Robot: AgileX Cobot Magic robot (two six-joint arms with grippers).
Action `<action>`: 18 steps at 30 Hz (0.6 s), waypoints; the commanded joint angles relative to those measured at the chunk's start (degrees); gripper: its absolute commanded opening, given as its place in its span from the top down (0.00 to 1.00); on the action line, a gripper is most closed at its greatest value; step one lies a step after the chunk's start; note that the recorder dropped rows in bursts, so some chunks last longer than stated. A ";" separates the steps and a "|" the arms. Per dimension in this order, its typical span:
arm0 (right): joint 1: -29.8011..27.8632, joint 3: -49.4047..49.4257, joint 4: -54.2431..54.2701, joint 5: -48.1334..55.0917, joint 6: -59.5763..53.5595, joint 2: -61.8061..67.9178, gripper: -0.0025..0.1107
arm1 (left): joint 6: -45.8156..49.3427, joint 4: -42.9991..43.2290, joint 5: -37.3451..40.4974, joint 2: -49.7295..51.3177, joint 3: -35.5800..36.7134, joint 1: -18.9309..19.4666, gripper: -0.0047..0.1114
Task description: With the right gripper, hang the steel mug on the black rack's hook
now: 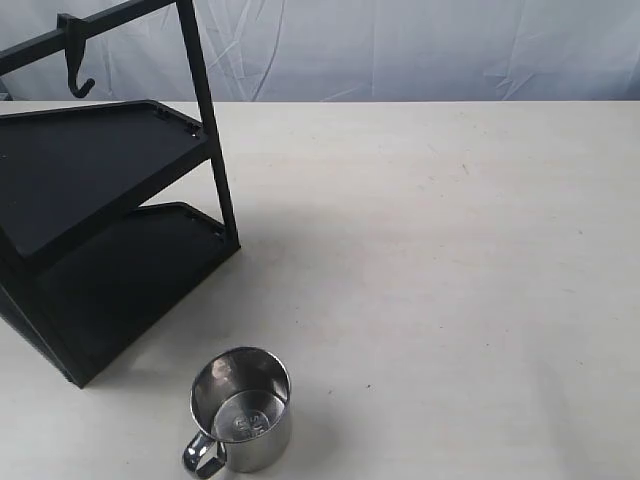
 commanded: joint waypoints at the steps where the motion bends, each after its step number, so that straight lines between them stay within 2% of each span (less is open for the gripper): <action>1: 0.08 0.27 0.00 -0.38 0.08 -0.38 0.99 | 0.01 0.03 -0.57 0.25 -0.12 -0.09 0.96; 4: 0.08 0.27 -3.32 -2.54 0.08 -0.38 0.99 | 0.01 0.03 -0.57 0.25 -0.12 -0.09 0.96; 7: 0.08 0.27 -1.54 -10.21 0.94 -0.38 0.99 | 0.01 0.03 -0.57 0.25 -0.12 -0.09 0.96; 11: 0.08 0.27 13.95 -22.70 5.88 -0.38 0.99 | 0.01 0.03 -0.57 0.25 -0.12 -0.09 0.96; 15: 0.08 0.27 29.95 -30.82 8.84 -0.38 0.99 | 0.01 0.03 -0.57 0.25 -0.12 -0.09 0.96; 18: 0.08 0.27 39.99 -30.70 19.74 -0.38 0.99 | 0.01 0.03 -0.57 0.25 -0.12 -0.09 0.96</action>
